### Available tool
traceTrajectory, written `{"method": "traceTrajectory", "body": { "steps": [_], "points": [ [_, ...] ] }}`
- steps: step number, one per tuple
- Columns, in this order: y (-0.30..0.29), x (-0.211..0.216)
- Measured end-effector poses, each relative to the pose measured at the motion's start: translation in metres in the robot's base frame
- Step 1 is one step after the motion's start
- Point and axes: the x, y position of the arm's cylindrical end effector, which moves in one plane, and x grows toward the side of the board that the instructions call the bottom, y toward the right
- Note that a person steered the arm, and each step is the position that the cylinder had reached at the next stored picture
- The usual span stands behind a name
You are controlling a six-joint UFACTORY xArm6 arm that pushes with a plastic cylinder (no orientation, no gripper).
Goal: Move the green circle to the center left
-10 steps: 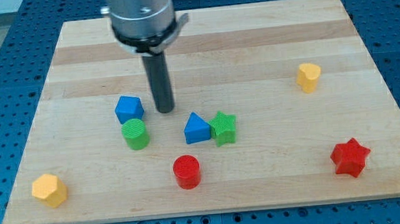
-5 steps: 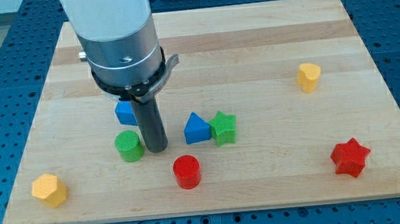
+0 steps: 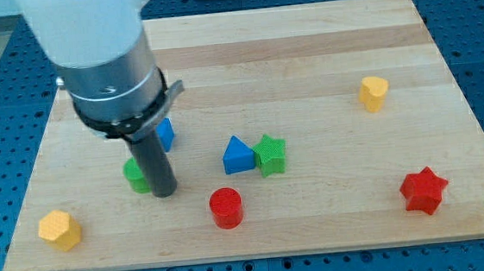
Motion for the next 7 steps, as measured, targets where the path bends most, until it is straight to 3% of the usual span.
{"method": "traceTrajectory", "body": {
  "steps": [3,7],
  "points": [
    [-0.049,-0.019],
    [-0.059,-0.088]
  ]
}}
